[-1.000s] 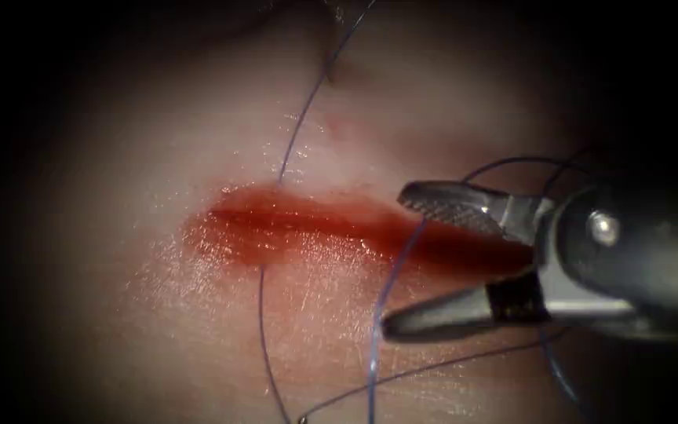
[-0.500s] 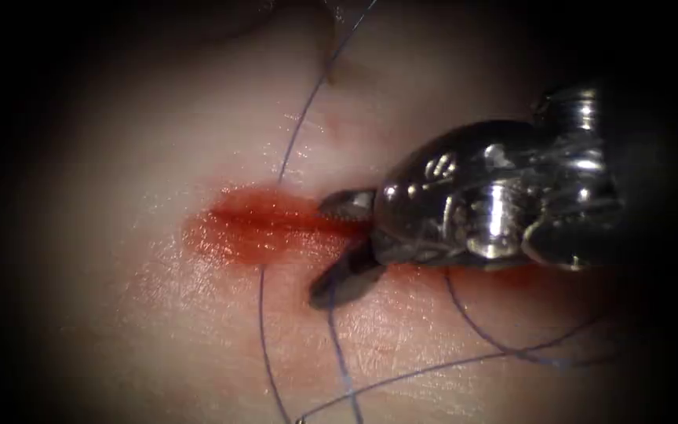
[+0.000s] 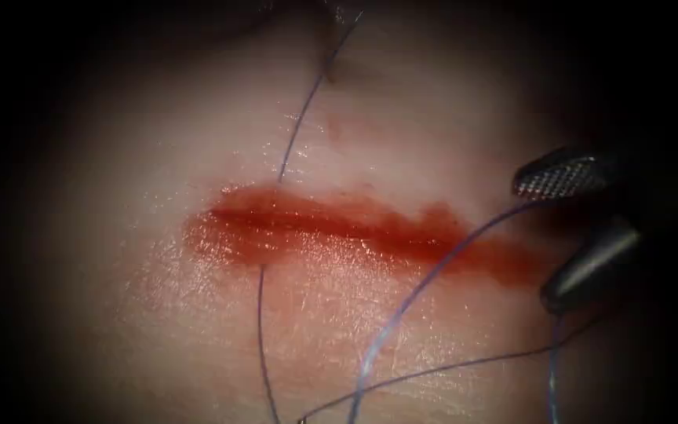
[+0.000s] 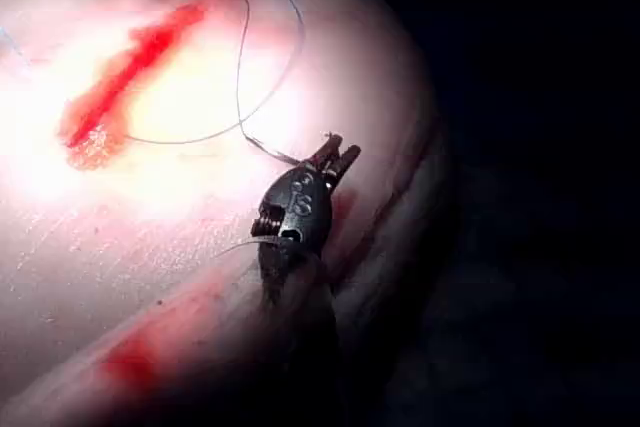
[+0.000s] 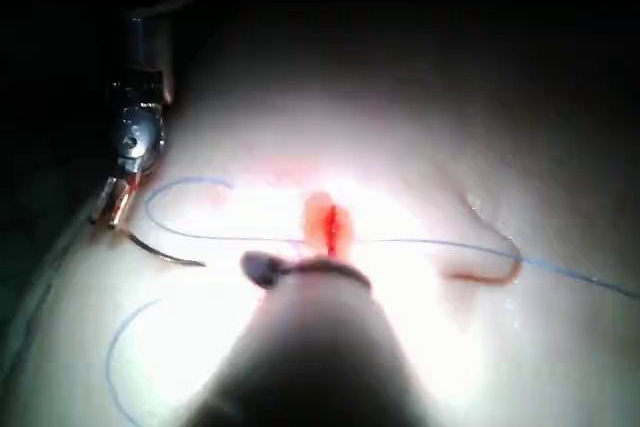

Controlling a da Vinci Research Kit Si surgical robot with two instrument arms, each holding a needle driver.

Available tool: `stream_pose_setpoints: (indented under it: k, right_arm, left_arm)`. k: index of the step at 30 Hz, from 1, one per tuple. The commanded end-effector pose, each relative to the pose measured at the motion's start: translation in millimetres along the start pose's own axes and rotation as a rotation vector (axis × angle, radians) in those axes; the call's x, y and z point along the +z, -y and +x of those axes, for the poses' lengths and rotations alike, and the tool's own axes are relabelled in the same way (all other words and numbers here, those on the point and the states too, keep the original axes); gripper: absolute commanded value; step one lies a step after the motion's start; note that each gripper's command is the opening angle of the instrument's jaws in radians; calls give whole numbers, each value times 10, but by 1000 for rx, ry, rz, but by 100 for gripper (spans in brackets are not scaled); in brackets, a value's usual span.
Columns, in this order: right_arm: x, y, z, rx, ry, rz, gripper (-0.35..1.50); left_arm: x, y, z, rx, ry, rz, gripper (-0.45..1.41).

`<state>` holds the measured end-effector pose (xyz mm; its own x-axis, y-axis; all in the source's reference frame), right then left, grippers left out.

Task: Wound Closure

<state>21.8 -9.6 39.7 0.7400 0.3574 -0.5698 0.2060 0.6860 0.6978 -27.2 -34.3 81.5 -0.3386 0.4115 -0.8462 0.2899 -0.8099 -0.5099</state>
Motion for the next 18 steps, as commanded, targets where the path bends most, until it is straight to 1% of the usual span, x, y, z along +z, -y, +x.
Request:
stream_pose_setpoints:
  k: [1,2,3,5,6,8,9,12,13,14,15,16,18]
  right_arm:
    - [1,-1,-3,-2,-2,8,123]
    - [-13,3,-1,-20,-54,78,126]
    - [-16,3,0,-23,-79,98,126]
    - [-21,2,5,-23,-131,126,124]
    - [-21,2,5,-23,-131,126,124]
    - [-20,-7,19,4,-226,144,121]
    - [-20,-7,19,4,-226,144,121]
    - [-10,-21,37,24,-269,111,116]
    - [-10,-21,37,24,-269,111,116]
    - [-2,-31,47,37,-294,71,114]
    - [3,-37,51,44,-305,49,114]
    - [13,-51,61,57,-336,10,111]
    - [25,-66,69,69,-356,-30,106]
  left_arm:
    - [9,-5,-6,-5,-2,-3,-45]
    - [10,-5,-6,-5,-2,-3,-45]
    - [10,-5,-6,-5,-2,-3,-45]
    - [10,-5,-7,-5,-2,-2,-45]
    - [10,-5,-7,-5,-2,-2,-45]
    - [11,-5,-7,-5,-1,-1,-45]
    - [11,-5,-7,-5,-1,-1,-45]
    - [11,-5,-7,-5,-1,-1,-45]
    - [11,-5,-7,-5,-1,-1,-45]
    - [11,-5,-7,-5,-1,-1,-45]
    - [11,-5,-7,-5,-1,-1,-45]
    - [11,-5,-7,-5,-1,-1,-45]
    - [11,-5,-7,-5,-1,-1,-45]
